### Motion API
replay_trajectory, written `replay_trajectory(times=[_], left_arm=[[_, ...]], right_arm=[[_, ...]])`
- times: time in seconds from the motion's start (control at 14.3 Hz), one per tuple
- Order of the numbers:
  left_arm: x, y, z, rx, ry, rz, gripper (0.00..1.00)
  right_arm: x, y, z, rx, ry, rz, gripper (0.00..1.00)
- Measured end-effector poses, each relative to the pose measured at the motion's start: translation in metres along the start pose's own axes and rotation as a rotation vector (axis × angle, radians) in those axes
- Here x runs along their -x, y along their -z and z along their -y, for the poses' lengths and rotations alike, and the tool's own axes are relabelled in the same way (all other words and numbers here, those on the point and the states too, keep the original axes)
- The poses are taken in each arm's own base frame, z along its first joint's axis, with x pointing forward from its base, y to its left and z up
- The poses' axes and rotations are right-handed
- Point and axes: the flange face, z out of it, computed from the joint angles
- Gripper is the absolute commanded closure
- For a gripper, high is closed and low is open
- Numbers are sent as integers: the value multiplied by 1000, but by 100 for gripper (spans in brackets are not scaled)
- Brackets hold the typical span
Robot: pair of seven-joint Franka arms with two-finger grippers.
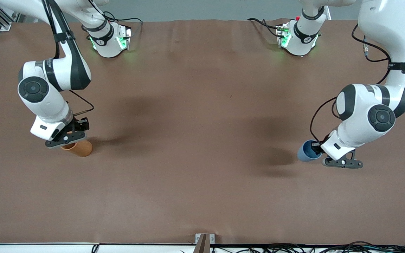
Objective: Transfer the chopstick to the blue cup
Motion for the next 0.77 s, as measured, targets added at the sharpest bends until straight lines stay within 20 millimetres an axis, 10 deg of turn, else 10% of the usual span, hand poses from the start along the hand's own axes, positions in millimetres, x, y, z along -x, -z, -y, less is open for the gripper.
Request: replay_trajectory(times=[0.21, 0.56, 0.77], left_arm=[[7, 20, -94, 49, 145, 2, 100], [56, -9, -261, 43, 312, 43, 100], [73, -36, -321, 37, 369, 60, 100]], right_arm=[[3, 2, 0, 2, 1, 15, 65], [1, 7, -2, 7, 0, 4, 74], [-1, 14, -5, 11, -4, -10, 71]])
